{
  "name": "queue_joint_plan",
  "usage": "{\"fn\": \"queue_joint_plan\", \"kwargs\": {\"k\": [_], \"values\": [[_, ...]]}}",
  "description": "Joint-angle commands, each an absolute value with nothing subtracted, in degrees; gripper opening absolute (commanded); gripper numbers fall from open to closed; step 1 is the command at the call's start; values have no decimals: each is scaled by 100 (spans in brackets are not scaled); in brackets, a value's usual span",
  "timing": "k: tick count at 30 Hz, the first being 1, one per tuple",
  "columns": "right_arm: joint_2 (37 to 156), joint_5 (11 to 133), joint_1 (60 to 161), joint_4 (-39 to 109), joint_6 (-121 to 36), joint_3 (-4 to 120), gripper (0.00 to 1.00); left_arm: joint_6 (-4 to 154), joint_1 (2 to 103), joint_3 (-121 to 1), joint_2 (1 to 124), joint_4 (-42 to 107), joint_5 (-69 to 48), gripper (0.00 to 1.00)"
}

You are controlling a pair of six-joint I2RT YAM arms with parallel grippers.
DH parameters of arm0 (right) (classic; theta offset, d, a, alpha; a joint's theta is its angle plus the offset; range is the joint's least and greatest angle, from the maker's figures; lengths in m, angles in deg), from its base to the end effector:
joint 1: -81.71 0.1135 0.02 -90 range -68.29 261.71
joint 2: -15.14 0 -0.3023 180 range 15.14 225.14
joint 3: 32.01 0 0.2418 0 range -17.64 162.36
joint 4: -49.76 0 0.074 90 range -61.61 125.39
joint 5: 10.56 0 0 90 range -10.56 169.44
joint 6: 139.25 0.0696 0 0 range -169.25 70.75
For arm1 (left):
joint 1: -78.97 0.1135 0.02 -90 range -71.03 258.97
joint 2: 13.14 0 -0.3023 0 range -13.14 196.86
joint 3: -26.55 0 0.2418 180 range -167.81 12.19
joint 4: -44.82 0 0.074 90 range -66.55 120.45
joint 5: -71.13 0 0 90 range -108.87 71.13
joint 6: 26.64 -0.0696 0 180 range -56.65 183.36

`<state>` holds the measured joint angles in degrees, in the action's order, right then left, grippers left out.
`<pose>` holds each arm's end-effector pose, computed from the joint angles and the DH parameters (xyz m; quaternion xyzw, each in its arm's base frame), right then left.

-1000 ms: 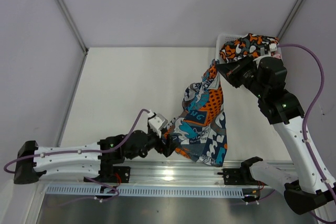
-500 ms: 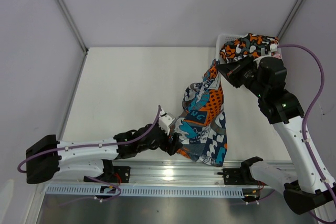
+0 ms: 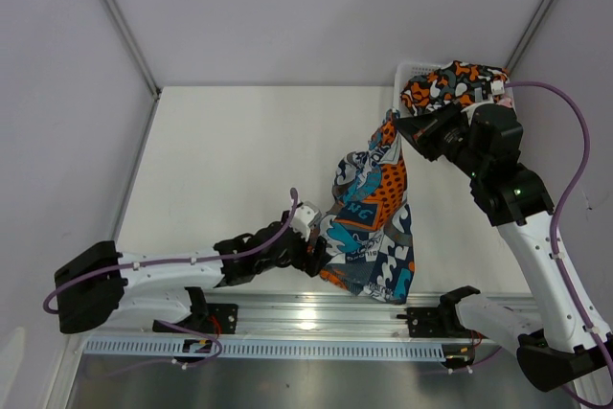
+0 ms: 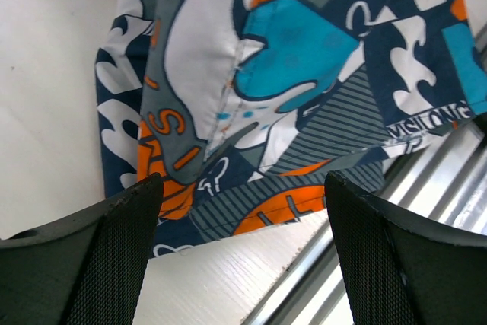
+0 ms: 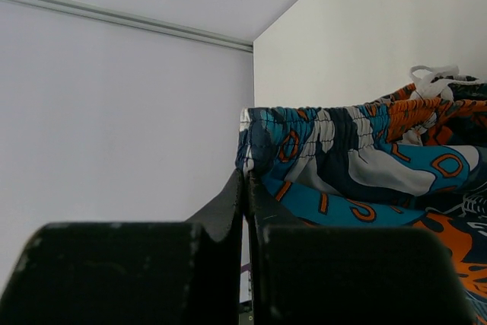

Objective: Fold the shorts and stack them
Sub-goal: Flatten the shorts out

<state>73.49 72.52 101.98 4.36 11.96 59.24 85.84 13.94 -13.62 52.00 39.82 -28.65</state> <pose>0.1886 0.0786 0.4712 0.2369 0.7425 0.4434 0.4427 0.1102 -0.2086 0.2145 0.2733 0.8194 -0.2914 0.4110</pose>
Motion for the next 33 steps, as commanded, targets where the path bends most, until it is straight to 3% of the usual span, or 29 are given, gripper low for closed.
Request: {"fn": "queue_joint_plan", "kwargs": {"k": [1,12,15,16,18,19,21,25,28,33], "values": [[7323,7153,10175,735,1139,5953,0,8480,1569,-1313,5338,4346,-2748,89],[7262,7048,10122,753,1166,6005,0,8454,1648,-1585,6041,4355,-2696,85],[7253,7030,10104,753,1148,6014,0,8419,1639,-1585,6147,4495,-2538,74],[7245,7030,10096,744,1140,6014,0,8401,1639,-1568,6156,4530,-2433,58],[7245,7004,10061,726,1148,5997,0,8366,1639,-1559,6139,4583,-2362,44],[7244,6986,10060,735,1148,5988,0,8340,1639,-1559,6130,4583,-2344,31],[7236,6951,10043,735,1175,5962,0,8296,1648,-1602,6139,4549,-2361,19],[7192,6942,10034,762,1201,5926,0,8304,1639,-1620,6139,4618,-2458,13],[7200,6942,10025,744,1192,5944,0,8304,1639,-1655,6130,4680,-2449,0],[7174,6942,9964,621,1192,5926,0,8313,1639,-1664,5885,4488,-2344,0]]}}
